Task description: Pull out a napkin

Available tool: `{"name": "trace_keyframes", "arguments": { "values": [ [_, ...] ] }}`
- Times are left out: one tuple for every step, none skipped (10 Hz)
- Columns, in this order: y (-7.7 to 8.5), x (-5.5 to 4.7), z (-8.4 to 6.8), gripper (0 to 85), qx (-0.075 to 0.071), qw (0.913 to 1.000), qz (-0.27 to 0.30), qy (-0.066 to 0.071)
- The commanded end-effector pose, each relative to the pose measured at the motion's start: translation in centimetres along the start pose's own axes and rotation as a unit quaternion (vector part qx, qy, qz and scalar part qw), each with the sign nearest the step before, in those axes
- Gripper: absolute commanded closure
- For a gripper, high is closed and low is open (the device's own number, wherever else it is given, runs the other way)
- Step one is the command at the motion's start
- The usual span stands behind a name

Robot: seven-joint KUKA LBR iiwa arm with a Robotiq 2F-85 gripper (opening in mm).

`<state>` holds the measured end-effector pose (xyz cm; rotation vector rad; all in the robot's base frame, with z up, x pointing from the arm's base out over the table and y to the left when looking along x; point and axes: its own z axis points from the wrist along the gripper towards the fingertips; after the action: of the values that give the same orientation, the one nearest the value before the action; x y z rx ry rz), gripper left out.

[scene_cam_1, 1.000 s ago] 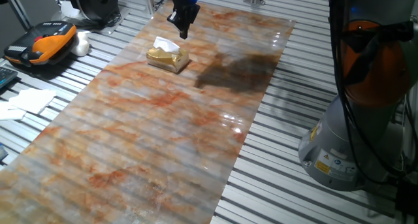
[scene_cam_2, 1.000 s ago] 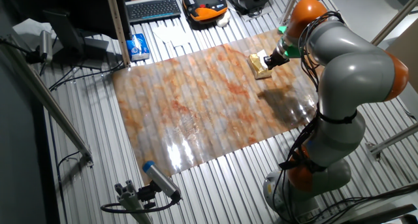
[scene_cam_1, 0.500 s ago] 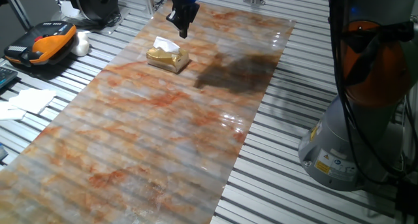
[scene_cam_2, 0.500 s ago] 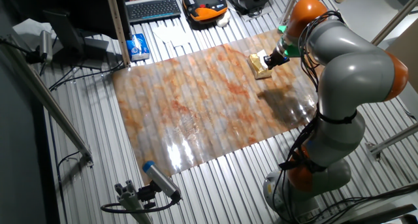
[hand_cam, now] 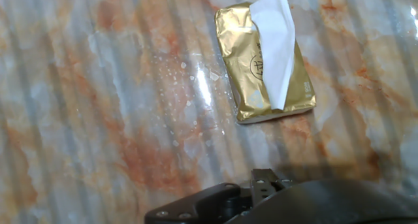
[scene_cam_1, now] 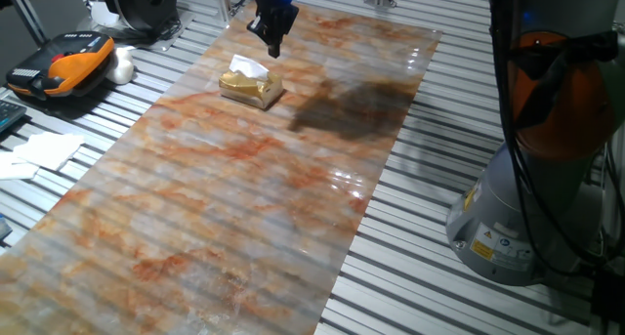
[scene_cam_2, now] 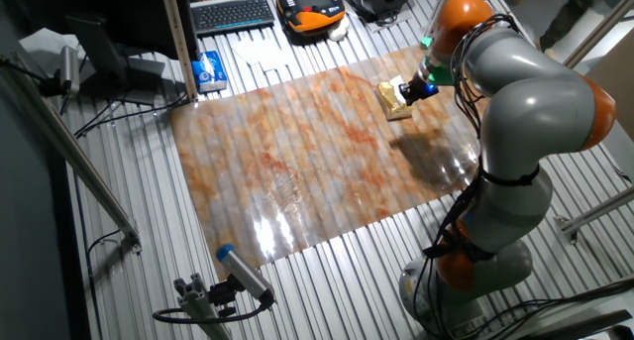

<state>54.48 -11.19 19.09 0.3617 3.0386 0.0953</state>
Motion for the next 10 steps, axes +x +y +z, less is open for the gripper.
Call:
{"name": "trace_keyframes", "arguments": {
  "values": [
    [0.0, 0.0, 0.03, 85.0, -0.004, 1.0, 0.0, 0.001],
    [0.05, 0.0, 0.04, 85.0, -0.009, 1.0, 0.0, 0.003],
    [0.03, 0.04, -0.06, 85.0, -0.011, 0.9999, 0.001, 0.002],
    [0.03, 0.04, -0.06, 85.0, -0.008, 1.0, 0.0, 0.002],
    [0.03, 0.04, -0.06, 85.0, -0.011, 0.9999, -0.001, 0.003],
    [0.03, 0.04, -0.06, 85.0, -0.011, 0.9999, -0.002, 0.003],
    [0.03, 0.04, -0.06, 85.0, -0.01, 0.9999, -0.002, 0.003],
    [0.03, 0.04, -0.06, 85.0, -0.011, 0.9999, -0.003, 0.003],
    [0.03, 0.04, -0.06, 85.0, -0.011, 0.9999, -0.001, 0.002],
    [0.03, 0.04, -0.06, 85.0, -0.008, 1.0, 0.0, 0.0]
  ]
}}
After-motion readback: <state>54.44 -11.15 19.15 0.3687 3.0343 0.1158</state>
